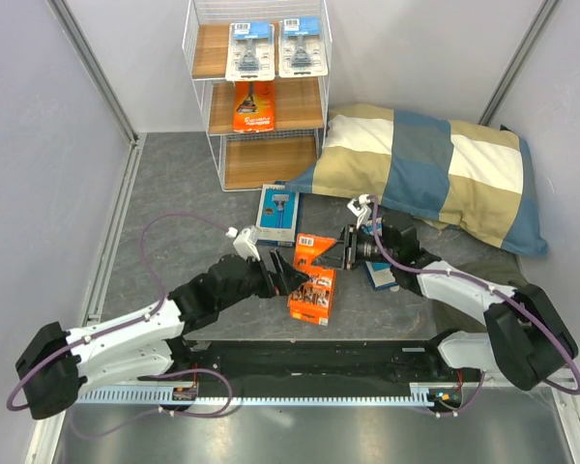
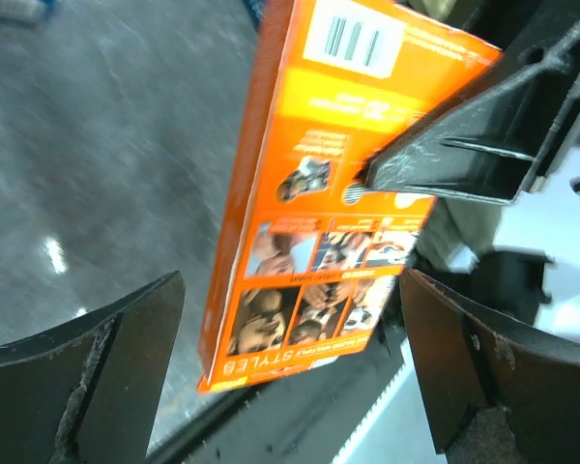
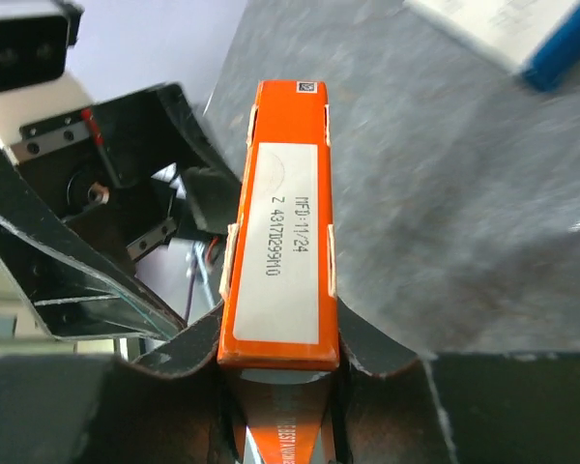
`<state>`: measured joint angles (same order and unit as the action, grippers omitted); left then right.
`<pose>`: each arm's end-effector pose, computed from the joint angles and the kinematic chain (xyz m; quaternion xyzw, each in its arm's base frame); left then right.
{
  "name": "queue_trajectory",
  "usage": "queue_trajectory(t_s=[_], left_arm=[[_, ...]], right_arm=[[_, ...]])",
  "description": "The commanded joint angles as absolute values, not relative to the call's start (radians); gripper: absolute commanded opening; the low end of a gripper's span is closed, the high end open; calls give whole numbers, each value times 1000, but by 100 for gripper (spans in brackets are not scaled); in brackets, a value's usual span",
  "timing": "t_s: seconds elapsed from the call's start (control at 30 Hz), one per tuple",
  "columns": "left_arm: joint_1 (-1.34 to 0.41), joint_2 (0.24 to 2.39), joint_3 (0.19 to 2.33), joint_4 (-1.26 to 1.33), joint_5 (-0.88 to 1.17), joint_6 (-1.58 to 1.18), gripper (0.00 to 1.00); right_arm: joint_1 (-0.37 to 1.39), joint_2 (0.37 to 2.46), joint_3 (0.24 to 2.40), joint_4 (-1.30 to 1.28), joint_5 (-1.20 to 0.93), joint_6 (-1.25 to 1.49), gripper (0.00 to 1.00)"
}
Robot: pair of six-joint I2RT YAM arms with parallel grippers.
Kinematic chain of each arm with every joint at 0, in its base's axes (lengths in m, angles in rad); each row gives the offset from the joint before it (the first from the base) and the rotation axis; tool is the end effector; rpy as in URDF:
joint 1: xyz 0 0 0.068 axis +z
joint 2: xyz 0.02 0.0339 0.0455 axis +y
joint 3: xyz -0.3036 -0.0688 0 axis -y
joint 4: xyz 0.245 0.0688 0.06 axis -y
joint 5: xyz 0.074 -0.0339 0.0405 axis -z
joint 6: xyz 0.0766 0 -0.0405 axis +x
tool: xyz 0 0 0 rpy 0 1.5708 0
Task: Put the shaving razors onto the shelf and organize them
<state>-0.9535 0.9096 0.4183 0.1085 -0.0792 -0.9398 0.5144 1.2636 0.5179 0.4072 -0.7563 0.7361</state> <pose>0.1308 -0.1738 0.2343 -0.0165 0.8282 -0.4346 0.3534 0.2103 0.1792 0.2377 -0.1281 0.7774 0.5587 0.2591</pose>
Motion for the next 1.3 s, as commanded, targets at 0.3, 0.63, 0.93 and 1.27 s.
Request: queue_trajectory(t_s=[0.3,0.63,0.93,1.27], left_arm=[[-769,1238,633,322,166,-890,100],[-742,1353,655,630,189,-962,100],[-739,1535,654,960,319,-1086,94],[-739,1582,634,1101,339,-1112,71]], right_arm=[[258,1388,629,712,-750,971,15],[86,1538,626,1228,-759,1366,14],[78,1623,657,1482,-788,1568,13],[67,1572,650,1387,-816,1508,13]])
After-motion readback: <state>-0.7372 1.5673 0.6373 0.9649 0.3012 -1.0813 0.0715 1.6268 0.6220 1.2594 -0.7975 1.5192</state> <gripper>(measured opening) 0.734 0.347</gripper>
